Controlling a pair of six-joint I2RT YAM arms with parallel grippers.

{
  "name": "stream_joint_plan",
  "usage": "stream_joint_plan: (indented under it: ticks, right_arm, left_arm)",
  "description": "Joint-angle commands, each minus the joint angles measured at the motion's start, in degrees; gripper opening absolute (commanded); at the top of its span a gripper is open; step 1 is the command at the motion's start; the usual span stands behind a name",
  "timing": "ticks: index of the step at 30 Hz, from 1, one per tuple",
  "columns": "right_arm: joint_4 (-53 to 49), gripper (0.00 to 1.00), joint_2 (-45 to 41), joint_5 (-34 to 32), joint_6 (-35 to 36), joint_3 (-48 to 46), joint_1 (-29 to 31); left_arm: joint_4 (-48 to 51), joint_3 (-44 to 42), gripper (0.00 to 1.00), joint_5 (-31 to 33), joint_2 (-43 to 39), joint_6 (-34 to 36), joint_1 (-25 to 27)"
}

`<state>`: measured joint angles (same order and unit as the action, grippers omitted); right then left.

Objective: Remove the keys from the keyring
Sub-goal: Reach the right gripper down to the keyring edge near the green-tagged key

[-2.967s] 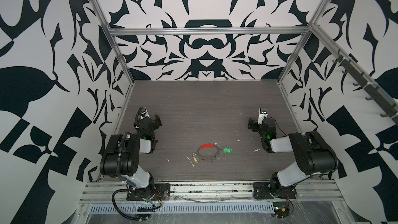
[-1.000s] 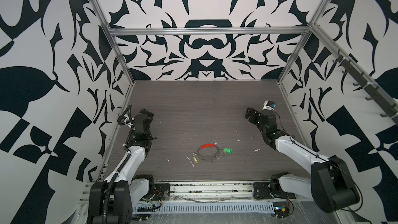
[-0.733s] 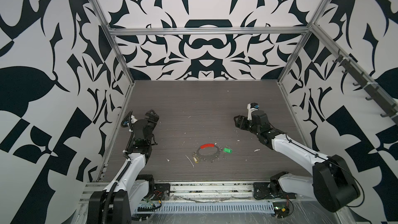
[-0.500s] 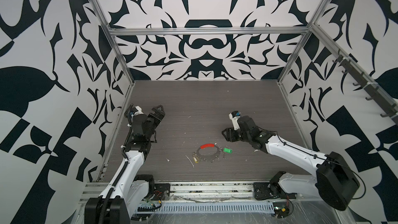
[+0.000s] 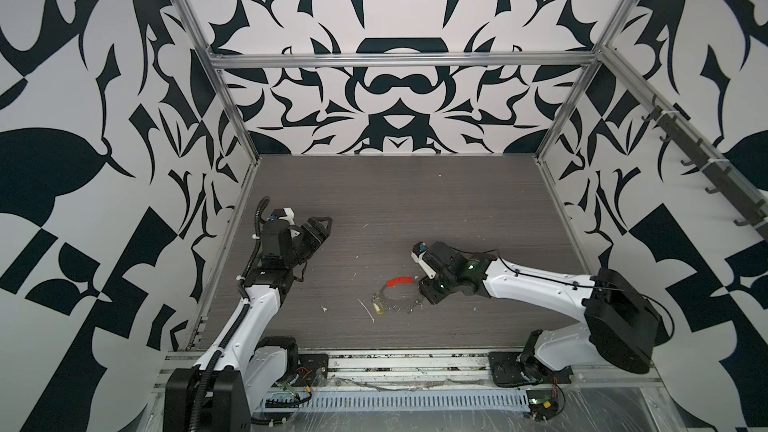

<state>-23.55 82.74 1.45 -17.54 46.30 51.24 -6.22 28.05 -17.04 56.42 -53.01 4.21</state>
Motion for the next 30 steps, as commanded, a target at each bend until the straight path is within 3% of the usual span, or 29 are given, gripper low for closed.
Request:
stream_joint_plan:
  ticks: [1, 10, 30]
  right_arm:
    - [-4.20, 0.43, 1.49, -2.16, 3.42, 3.32, 0.44]
    - [-7.94, 0.40, 4.56, -2.24, 6.18, 5.19, 0.77]
    - [-6.18, 0.31, 10.03, -2.65, 10.32, 8.71, 0.85]
  left_arm:
    - [0.30, 1.60, 0.76, -2.35, 0.59, 0.14, 0.19]
    - [-0.53, 1.30, 0.76, -4.03, 1.76, -0.03, 0.21]
    - [-1.47, 2.01, 0.76, -6.42, 3.50, 0.15, 0.19]
